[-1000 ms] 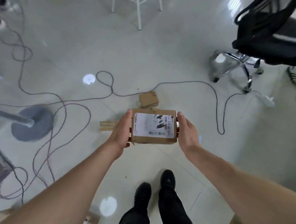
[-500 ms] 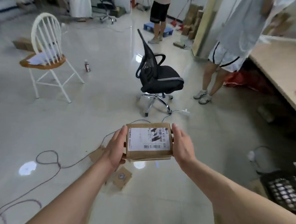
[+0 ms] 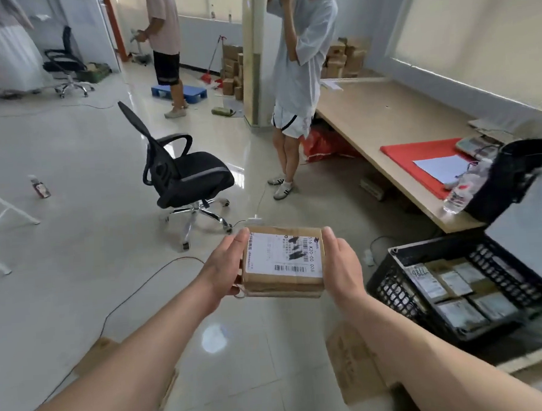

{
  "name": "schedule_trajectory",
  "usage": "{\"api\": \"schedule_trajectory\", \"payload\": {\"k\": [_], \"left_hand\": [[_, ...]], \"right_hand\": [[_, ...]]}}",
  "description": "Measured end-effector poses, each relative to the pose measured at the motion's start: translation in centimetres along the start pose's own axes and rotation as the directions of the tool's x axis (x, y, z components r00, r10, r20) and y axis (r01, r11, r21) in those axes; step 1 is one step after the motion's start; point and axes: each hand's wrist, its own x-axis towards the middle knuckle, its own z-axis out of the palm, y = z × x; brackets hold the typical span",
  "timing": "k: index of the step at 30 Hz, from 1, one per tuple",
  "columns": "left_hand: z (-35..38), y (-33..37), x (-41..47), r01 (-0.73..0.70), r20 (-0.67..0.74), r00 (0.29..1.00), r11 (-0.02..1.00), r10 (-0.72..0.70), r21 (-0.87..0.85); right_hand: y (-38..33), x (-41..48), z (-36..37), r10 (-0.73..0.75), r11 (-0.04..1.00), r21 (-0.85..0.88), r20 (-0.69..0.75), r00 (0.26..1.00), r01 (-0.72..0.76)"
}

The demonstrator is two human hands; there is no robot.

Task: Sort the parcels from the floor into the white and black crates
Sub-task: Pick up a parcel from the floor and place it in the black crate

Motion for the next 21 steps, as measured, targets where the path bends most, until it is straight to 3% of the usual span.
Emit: {"api": "schedule_trajectory", "payload": {"k": [10,21], "left_hand": [[16.1,4.3,2.9,-0.073,0.198,0.978,0.997,0.069,0.014],[27.9,6.3,7.7,-0.127,0.455,0.888,0.985,0.060,0.119]], "right_hand": [[4.3,3.7,-14.8,0.052,0.996,0.075,-0.162,0.985,-0.041],[8.5,7.0,-22.8,0.244,0.963,0.190,-0.300,0.922,-0.193]]}}
